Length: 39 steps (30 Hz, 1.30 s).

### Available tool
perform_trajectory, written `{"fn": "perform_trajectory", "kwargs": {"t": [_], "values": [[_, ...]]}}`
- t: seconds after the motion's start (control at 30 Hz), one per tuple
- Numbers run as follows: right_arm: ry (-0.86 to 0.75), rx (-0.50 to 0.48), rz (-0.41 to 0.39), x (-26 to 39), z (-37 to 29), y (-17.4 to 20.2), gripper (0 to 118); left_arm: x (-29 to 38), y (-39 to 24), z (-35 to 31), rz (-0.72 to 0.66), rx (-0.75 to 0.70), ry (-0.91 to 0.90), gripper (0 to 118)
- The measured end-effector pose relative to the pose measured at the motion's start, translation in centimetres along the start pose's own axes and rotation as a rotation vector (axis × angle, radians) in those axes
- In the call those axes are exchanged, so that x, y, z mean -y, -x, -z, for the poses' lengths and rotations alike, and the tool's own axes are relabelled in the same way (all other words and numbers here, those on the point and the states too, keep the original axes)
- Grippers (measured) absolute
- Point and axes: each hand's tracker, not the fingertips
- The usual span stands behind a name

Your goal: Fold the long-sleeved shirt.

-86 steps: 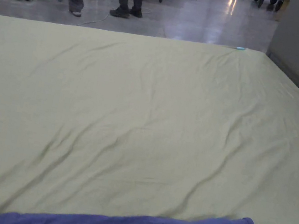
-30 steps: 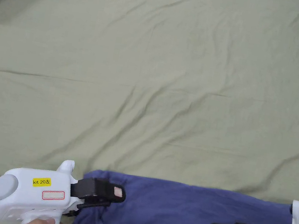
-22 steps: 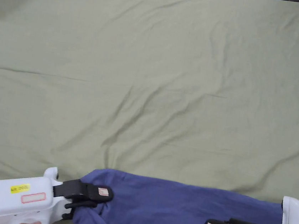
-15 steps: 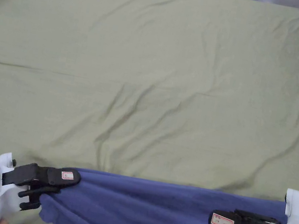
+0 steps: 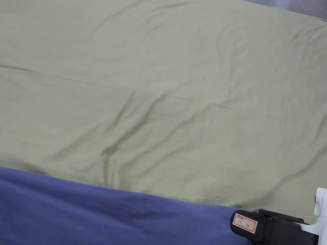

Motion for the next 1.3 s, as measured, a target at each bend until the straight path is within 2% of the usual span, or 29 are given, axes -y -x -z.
{"fn": "perform_trajectory", "kwargs": {"t": [0.07, 0.13, 0.23, 0.33, 0.5, 0.6, 0.73, 0.9, 0.93, 0.97, 1.03, 1.07, 1.17, 1.3], "values": [[0.004, 0.008, -0.014, 0.1, 0.2, 0.5, 0, -0.6, -1.1, -2.5, 0.012, -0.021, -0.066, 5], [0.011, 0.007, -0.024, 0.2, 0.1, 0.5, 0, -0.5, -2.8, -4.0, 0.075, -0.100, -0.120, 5], [0.015, 0.025, -0.044, 0.5, 0.0, 0.4, 0, 2.3, -6.1, -3.0, 0.154, -0.230, -0.179, 5], [0.019, 0.043, -0.037, 0.9, -0.5, -0.1, 0, 7.7, -9.7, 2.3, 0.215, -0.273, -0.188, 5], [-0.020, 0.037, -0.006, 1.2, -3.5, -0.8, 0, 18.3, -14.0, 15.7, 0.379, -0.322, -0.040, 6], [-0.057, 0.072, -0.034, 1.4, -5.8, -0.9, 0, 22.7, -13.9, 23.3, 0.464, -0.372, 0.129, 6], [-0.104, 0.071, -0.019, 1.7, -8.7, -1.8, 0, 27.4, -11.1, 31.3, 0.484, -0.438, 0.267, 6], [-0.137, 0.100, 0.006, 2.4, -10.9, -3.2, 0, 30.4, -6.6, 36.0, 0.479, -0.562, 0.298, 7], [-0.138, 0.101, 0.009, 2.5, -11.0, -3.4, 0, 30.9, -6.3, 36.1, 0.466, -0.557, 0.297, 12], [-0.138, 0.101, 0.016, 2.7, -11.2, -3.7, 0, 31.2, -5.7, 36.3, 0.450, -0.525, 0.307, 29], [-0.138, 0.097, 0.023, 2.9, -11.4, -4.2, 0, 32.2, -5.5, 36.5, 0.461, -0.472, 0.348, 93], [-0.138, 0.095, 0.024, 3.0, -11.4, -4.4, 0, 33.1, -6.0, 36.7, 0.472, -0.437, 0.402, 118], [-0.143, 0.078, 0.026, 3.1, -11.4, -4.4, 0, 34.1, -7.8, 35.6, 0.487, -0.279, 0.422, 117], [-0.158, -0.003, 0.048, 3.0, -11.5, -4.3, 0, 32.3, -12.0, 32.0, 0.465, -0.105, 0.391, 117]]}}
